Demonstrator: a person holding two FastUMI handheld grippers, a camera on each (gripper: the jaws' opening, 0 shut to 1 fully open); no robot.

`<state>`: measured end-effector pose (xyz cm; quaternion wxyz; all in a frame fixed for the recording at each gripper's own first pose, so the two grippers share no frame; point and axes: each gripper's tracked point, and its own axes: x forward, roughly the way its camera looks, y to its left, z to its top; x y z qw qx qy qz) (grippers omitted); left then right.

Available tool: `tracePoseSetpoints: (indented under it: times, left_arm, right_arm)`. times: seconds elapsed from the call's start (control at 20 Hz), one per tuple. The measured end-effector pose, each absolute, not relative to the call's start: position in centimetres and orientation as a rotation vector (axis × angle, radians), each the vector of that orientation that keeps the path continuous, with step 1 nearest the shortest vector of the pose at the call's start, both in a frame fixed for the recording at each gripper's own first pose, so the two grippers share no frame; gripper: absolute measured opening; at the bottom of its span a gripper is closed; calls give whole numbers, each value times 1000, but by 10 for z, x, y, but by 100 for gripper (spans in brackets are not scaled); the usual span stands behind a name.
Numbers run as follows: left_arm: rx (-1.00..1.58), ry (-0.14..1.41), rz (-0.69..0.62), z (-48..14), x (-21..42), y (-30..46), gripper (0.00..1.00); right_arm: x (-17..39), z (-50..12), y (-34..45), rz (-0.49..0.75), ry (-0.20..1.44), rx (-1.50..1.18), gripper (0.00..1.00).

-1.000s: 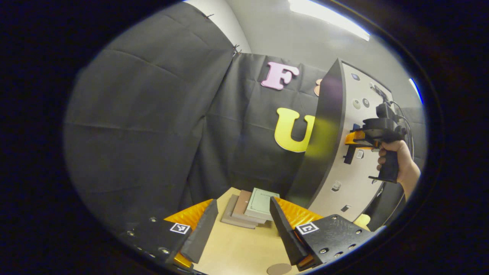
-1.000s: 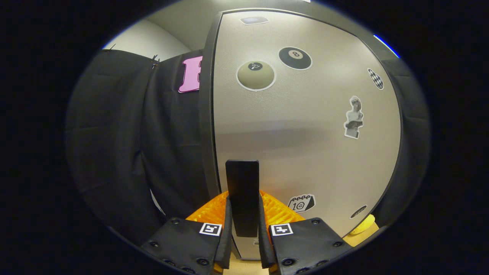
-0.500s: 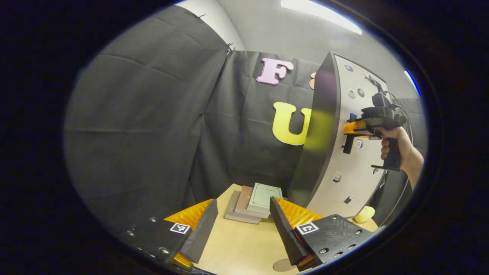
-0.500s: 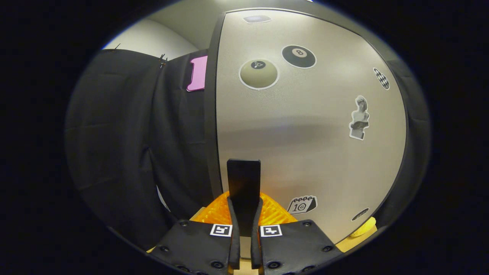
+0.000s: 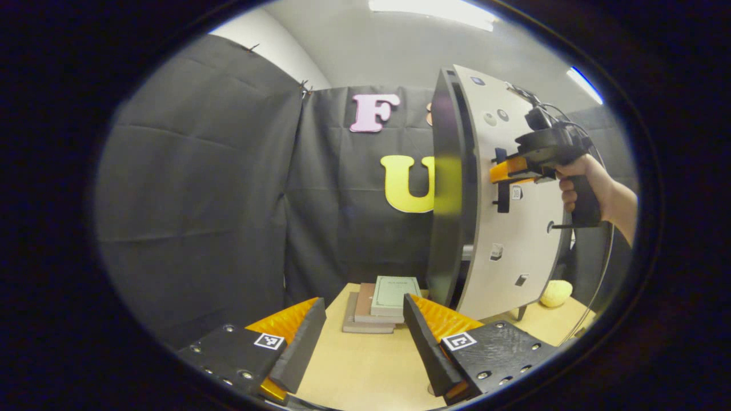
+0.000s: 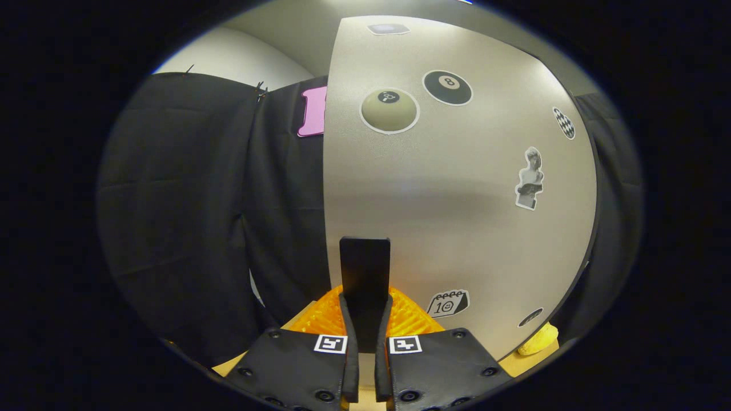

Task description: Open the cabinet door with the right hand, grasp the bottle in the cabinet with the left hand and place it on the coaster, then close the cabinet door with the right hand.

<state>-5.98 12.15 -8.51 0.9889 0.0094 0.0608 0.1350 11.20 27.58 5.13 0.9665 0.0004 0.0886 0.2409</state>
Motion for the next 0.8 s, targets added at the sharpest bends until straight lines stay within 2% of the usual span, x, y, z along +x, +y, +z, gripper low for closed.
tracePoseSetpoints:
  times: [0.05, 0.1, 0.2, 0.25, 0.3, 0.35, 0.45, 0.5, 0.75, 0.8]
  left_arm:
    - [36, 113, 263, -83, -64, 114, 87]
    - [43, 111, 260, -82, -66, 108, 82]
    - [28, 121, 247, -88, -70, 89, 82]
    - [19, 121, 239, -87, -71, 78, 84]
    - [10, 116, 227, -79, -69, 71, 82]
    - [5, 110, 210, -72, -66, 61, 82]
    - [1, 100, 184, -60, -69, 43, 84]
    - [-2, 96, 174, -55, -70, 36, 84]
    - [18, 101, 175, -40, -81, 14, 82]
    - [23, 102, 175, -37, -84, 10, 84]
  right_arm:
    - [110, 51, 275, 505, 178, 4, 10]
    - [109, 51, 273, 522, 180, 9, 10]
    - [105, 52, 270, 549, 181, 13, 13]
    - [105, 52, 270, 560, 178, 13, 10]
    - [105, 52, 269, 569, 176, 14, 13]
    - [106, 52, 268, 576, 175, 18, 10]
    - [106, 52, 267, 591, 176, 22, 10]
    - [106, 52, 267, 600, 176, 25, 13]
    - [106, 51, 263, 624, 179, 44, 13]
    - [106, 52, 262, 627, 182, 48, 13]
